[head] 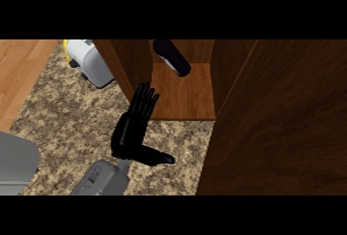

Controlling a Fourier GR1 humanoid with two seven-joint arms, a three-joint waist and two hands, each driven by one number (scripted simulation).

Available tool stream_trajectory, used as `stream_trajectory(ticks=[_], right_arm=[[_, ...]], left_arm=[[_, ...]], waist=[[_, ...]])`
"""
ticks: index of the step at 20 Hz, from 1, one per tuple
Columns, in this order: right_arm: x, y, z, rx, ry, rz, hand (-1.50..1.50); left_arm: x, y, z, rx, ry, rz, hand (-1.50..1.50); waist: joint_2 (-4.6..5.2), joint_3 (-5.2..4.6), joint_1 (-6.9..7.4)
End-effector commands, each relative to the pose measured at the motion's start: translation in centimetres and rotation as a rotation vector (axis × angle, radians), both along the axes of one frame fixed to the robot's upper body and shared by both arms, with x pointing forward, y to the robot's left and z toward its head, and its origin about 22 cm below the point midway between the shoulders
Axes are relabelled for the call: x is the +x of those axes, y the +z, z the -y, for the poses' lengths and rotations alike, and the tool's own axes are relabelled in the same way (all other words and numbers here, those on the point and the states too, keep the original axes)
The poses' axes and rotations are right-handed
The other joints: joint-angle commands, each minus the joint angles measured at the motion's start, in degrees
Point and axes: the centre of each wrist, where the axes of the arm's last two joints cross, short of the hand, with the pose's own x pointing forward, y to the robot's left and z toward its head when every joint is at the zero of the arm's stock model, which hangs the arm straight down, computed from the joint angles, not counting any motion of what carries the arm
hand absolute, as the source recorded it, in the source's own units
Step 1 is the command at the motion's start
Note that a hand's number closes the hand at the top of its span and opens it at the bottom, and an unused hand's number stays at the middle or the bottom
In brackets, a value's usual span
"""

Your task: Pick up the wine, place it into the cabinet and close the cabinet

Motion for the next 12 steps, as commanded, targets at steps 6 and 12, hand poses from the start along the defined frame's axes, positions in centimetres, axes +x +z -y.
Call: stream_trajectory(ticks=[6,12], right_arm=[[-2.2,3.6,-0.5,0.059,0.206,-0.041,-1.50],[-3.0,3.0,-0.8,0.002,0.435,-0.150,1.50]], left_arm=[[-3.3,-0.4,-4.4,-0.040,0.053,0.041,-1.50],[-4.3,0.0,-10.3,0.025,0.078,0.074,-1.50]], waist=[[0.39,-0.02,-0.28],[0.33,-0.05,0.38]])
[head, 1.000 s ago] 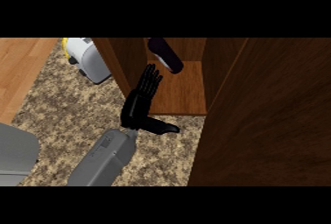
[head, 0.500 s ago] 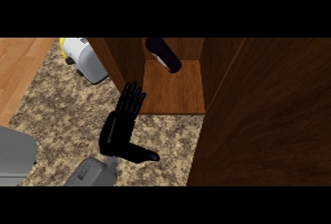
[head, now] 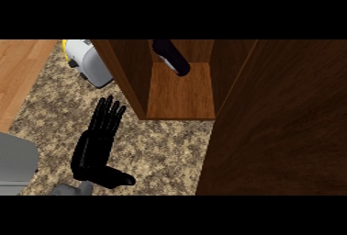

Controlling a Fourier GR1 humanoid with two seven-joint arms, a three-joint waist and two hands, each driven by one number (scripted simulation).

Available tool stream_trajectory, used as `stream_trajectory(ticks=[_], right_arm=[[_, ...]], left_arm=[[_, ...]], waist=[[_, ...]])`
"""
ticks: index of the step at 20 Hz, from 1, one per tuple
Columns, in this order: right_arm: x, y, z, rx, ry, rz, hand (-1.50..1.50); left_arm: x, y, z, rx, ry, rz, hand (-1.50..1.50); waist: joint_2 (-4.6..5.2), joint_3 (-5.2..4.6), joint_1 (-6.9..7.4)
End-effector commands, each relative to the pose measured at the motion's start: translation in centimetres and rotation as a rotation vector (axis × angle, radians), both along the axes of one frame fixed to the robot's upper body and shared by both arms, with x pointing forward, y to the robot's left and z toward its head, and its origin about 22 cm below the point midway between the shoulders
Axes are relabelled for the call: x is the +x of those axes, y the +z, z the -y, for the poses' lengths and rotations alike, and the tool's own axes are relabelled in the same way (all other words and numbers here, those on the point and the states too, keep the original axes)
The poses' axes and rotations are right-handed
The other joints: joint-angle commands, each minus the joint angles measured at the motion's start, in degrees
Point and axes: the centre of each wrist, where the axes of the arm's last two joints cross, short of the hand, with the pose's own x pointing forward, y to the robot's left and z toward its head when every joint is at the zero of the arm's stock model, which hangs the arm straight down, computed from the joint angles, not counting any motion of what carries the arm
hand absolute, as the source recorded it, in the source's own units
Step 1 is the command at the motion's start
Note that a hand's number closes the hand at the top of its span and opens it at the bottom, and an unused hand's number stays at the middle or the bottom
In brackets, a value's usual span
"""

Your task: Pick up the wine, place it into the cabinet and close the cabinet

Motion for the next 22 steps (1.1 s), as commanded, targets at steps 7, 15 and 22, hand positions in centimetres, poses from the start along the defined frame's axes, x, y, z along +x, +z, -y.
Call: stream_trajectory(ticks=[7,15,22], right_arm=[[-2.6,3.2,-1.2,0.107,0.287,-0.071,1.50],[-2.3,4.5,-1.5,0.092,0.308,-0.041,1.50],[-1.9,4.4,-2.4,0.115,0.340,-0.061,1.50]], left_arm=[[-1.2,1.7,-6.6,0.051,0.078,0.032,-1.50],[-2.0,2.0,-12.8,0.057,0.094,0.036,-1.50],[-1.2,3.4,-14.3,0.081,0.075,0.062,-1.50]], waist=[[0.13,-0.01,0.06],[0.31,-0.15,0.18],[0.57,-0.39,0.87]])
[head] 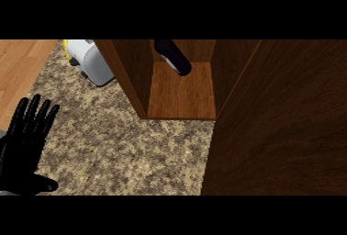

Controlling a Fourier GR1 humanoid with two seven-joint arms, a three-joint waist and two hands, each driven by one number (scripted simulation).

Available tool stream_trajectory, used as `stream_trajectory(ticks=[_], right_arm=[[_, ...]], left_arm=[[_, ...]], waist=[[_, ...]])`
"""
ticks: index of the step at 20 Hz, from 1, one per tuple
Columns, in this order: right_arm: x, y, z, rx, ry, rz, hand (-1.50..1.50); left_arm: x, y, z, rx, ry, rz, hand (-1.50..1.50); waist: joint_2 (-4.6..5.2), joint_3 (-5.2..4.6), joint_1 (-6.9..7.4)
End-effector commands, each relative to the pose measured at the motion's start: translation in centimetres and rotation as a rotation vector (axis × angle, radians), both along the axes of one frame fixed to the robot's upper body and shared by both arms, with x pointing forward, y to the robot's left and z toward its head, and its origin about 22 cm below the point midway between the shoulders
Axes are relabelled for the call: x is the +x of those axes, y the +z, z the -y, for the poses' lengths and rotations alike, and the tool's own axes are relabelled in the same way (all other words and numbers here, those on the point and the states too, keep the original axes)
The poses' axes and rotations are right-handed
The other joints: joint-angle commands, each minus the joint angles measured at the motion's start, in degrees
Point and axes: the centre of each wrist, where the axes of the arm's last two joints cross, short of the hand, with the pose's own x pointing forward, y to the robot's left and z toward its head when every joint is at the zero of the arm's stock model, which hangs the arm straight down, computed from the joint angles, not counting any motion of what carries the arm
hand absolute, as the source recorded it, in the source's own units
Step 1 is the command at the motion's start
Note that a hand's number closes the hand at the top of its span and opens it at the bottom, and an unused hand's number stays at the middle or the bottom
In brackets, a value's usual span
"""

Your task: Pick up the wine, place it into the cabinet and close the cabinet

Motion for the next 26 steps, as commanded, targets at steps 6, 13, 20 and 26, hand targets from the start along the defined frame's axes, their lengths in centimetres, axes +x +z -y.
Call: stream_trajectory(ticks=[6,13,20,26], right_arm=[[-0.9,2.7,-2.3,0.247,0.090,-0.043,1.50],[0.7,3.0,-2.9,0.210,0.118,-0.013,1.50],[4.5,3.3,-5.1,0.184,0.085,0.013,1.50],[9.2,5.8,-11.1,0.193,0.074,0.011,1.50]], left_arm=[[0.4,1.9,-2.6,0.003,-0.030,0.011,-1.50],[0.6,1.8,-2.7,0.011,-0.031,0.012,-1.50],[0.9,1.4,-3.1,-0.006,-0.047,0.010,-1.50],[0.5,0.9,-4.1,0.019,-0.036,-0.016,-1.50]], waist=[[0.35,-0.01,1.75],[0.72,-0.23,3.61],[0.98,-0.34,4.66],[0.44,-0.14,3.06]])
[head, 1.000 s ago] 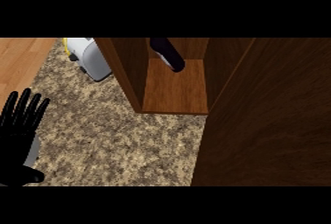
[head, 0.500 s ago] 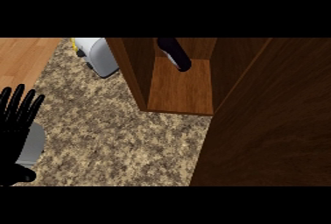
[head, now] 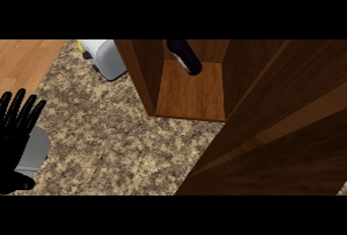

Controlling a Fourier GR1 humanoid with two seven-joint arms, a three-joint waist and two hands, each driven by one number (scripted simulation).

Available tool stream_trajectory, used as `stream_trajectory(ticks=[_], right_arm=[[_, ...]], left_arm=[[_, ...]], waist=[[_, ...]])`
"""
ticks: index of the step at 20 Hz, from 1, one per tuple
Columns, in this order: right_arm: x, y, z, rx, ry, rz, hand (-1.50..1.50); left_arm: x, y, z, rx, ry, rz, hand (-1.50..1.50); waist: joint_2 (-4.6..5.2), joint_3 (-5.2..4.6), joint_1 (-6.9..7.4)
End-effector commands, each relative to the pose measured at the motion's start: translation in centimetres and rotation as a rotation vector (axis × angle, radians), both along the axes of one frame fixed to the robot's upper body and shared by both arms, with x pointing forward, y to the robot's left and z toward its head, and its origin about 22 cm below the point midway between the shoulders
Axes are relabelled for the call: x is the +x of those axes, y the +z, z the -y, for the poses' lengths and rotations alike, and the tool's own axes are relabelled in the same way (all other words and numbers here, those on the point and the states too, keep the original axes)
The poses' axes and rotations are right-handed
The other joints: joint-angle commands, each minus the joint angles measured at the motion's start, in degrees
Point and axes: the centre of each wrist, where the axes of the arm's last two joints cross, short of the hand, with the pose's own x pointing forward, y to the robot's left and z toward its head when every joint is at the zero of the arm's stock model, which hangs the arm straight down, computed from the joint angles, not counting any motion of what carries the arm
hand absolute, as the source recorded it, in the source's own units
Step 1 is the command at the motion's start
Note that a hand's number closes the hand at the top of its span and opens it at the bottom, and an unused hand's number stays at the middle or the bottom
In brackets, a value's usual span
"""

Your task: Pick up the wine, place it into the cabinet and close the cabinet

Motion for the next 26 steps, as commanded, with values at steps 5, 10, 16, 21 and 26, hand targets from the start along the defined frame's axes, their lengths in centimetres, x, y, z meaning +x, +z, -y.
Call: stream_trajectory(ticks=[5,10,16,21,26], right_arm=[[5.0,4.1,-11.0,0.021,0.033,-0.061,1.50],[10.1,5.3,-12.3,0.084,-0.009,-0.111,1.50],[13.6,2.8,-12.0,0.103,-0.034,-0.211,1.50],[16.2,1.5,-11.4,0.097,-0.094,-0.231,1.50],[20.4,0.6,-8.5,0.072,-0.116,-0.220,1.50]], left_arm=[[0.4,0.3,-2.5,0.003,0.050,0.010,-1.50],[-0.5,-0.6,-3.3,0.003,0.064,0.014,-1.50],[-0.1,-1.5,-2.5,-0.006,0.076,0.003,-1.50],[1.2,0.3,-3.9,-0.006,0.086,-0.002,-1.50],[0.2,-0.2,-4.2,-0.011,0.084,0.008,-1.50]], waist=[[-0.33,0.28,-2.45],[-0.29,0.44,-3.15],[-0.32,0.47,-4.05],[-0.34,0.49,-4.29],[-0.26,0.49,-4.11]])
